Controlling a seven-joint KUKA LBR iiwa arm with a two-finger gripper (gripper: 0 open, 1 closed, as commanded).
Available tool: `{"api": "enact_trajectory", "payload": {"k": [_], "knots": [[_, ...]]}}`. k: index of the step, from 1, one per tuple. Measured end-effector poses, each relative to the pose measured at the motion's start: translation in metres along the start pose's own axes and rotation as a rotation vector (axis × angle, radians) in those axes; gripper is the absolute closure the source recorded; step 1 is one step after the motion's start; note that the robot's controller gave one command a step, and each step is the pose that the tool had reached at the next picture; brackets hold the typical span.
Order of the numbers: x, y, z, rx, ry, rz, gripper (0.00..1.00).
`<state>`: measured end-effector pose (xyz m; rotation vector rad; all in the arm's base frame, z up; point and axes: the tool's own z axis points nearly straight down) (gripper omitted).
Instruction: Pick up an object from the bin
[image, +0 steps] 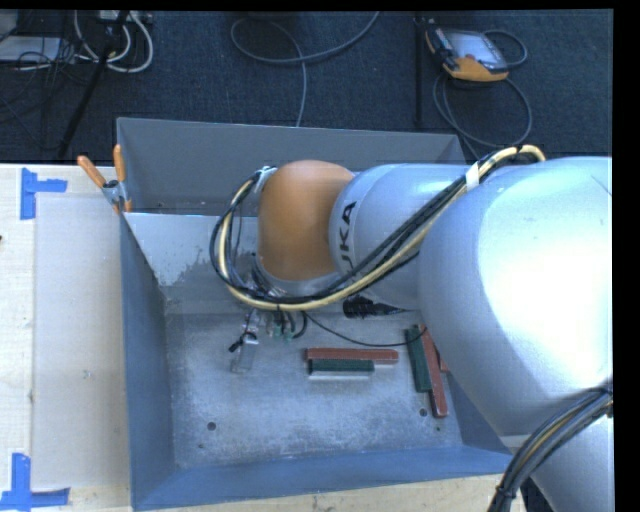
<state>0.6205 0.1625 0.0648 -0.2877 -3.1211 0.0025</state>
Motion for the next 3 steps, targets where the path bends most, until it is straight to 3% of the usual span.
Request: {"api": "enact_trajectory", "payload": {"k": [1,2,3], "knots": [[0.015,-0.091,-0.005,0.002,-0.005,-0.152,0.0],[-0.024,-0.177,-0.035,0.001,-0.011,-0.416,0.0],[0.001,-0.18,-0.005,-0.001,-0.008,-0.253,0.0]]}}
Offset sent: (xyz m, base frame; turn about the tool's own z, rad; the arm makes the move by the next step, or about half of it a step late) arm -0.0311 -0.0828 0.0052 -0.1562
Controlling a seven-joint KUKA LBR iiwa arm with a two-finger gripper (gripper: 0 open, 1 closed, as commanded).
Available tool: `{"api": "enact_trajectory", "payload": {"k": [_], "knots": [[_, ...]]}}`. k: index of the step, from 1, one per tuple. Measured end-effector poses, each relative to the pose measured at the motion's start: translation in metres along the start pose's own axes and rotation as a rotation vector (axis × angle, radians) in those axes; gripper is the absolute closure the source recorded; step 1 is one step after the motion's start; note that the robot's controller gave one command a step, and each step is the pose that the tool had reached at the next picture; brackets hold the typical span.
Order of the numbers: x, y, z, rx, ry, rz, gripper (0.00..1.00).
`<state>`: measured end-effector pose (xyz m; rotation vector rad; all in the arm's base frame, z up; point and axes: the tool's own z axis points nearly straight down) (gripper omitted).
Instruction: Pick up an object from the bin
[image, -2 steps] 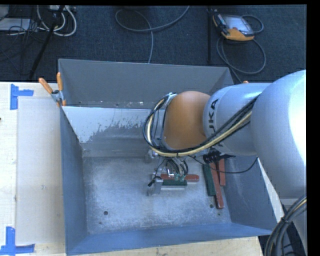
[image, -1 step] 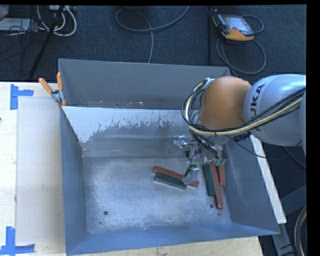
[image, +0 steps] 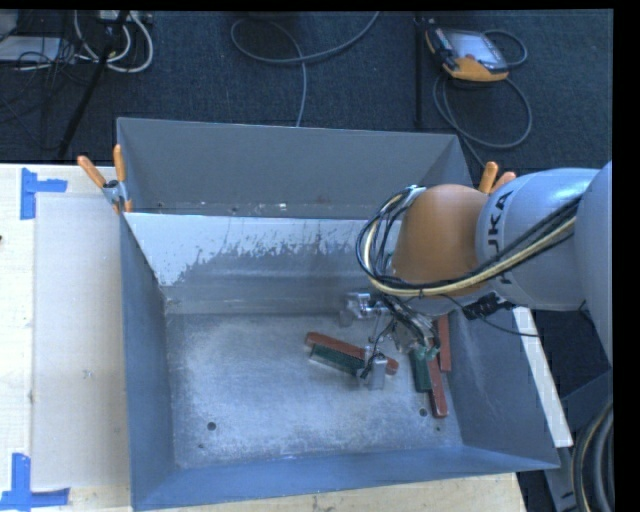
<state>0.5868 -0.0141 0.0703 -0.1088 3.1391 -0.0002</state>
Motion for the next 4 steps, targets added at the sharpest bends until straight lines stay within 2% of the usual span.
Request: {"api": "enact_trajectory", "payload": {"k": [1,2,3,4], "knots": [[0.036,0.012,0.001,-0.001,0.005,0.079,0.0],[0.034,0.011,0.001,-0.001,0.001,0.081,1.0],[0.032,0.011,-0.094,0.0,-0.007,0.083,1.0],[0.032,0.011,-0.11,-0.001,-0.002,0.086,1.0]]}}
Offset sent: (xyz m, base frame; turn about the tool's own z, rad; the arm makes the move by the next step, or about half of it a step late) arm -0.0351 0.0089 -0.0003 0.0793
